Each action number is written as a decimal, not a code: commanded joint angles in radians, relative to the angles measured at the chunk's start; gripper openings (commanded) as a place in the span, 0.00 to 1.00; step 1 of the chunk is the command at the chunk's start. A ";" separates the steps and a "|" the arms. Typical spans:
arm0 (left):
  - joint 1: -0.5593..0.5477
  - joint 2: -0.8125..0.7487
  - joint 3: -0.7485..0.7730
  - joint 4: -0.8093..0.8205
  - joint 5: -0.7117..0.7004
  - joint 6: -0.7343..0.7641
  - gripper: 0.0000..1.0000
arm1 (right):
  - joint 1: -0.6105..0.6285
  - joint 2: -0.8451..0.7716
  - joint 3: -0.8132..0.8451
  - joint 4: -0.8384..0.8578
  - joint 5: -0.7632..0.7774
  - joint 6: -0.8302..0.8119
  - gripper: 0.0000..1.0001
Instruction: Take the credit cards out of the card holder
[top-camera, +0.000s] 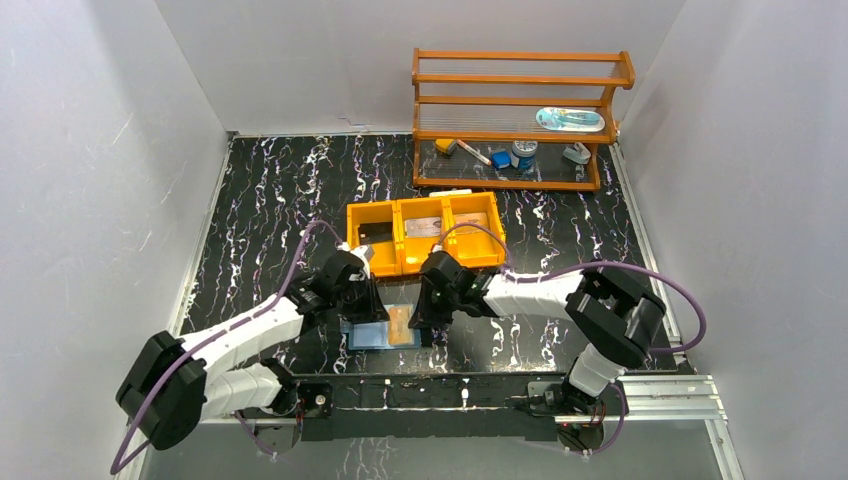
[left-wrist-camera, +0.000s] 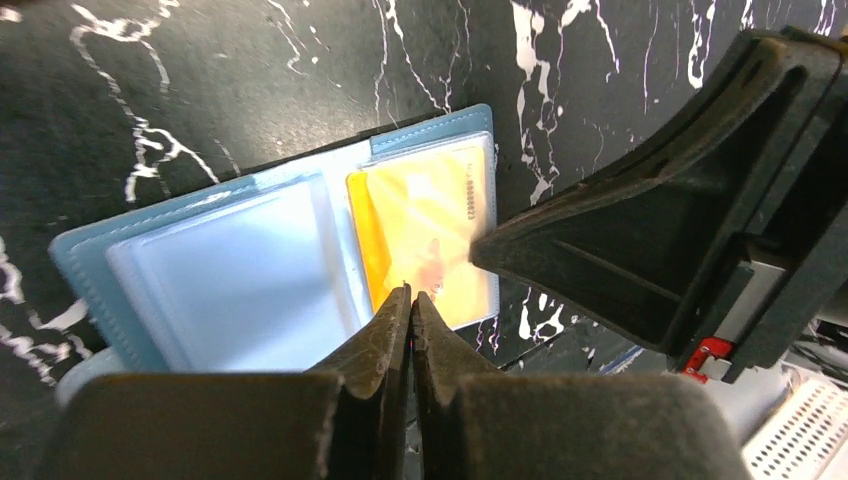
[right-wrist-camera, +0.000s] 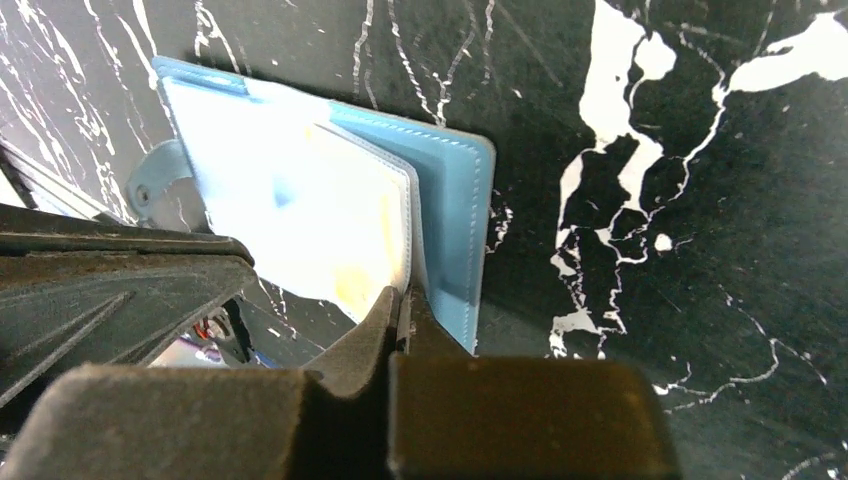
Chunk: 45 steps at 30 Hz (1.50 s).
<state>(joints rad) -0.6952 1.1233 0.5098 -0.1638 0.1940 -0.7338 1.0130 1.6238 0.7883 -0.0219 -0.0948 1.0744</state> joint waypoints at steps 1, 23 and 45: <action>-0.003 -0.074 0.054 -0.144 -0.120 0.030 0.04 | 0.007 -0.059 0.114 -0.211 0.129 -0.084 0.00; -0.001 -0.036 -0.031 -0.089 -0.085 -0.029 0.09 | 0.050 0.020 0.329 -0.420 0.190 -0.118 0.10; 0.027 -0.049 0.033 -0.129 -0.111 -0.006 0.39 | 0.036 0.081 0.336 -0.358 0.186 -0.118 0.44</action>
<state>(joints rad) -0.6937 1.0569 0.5007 -0.2684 0.0856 -0.7547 1.0454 1.6508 1.0843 -0.4103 0.1009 0.9649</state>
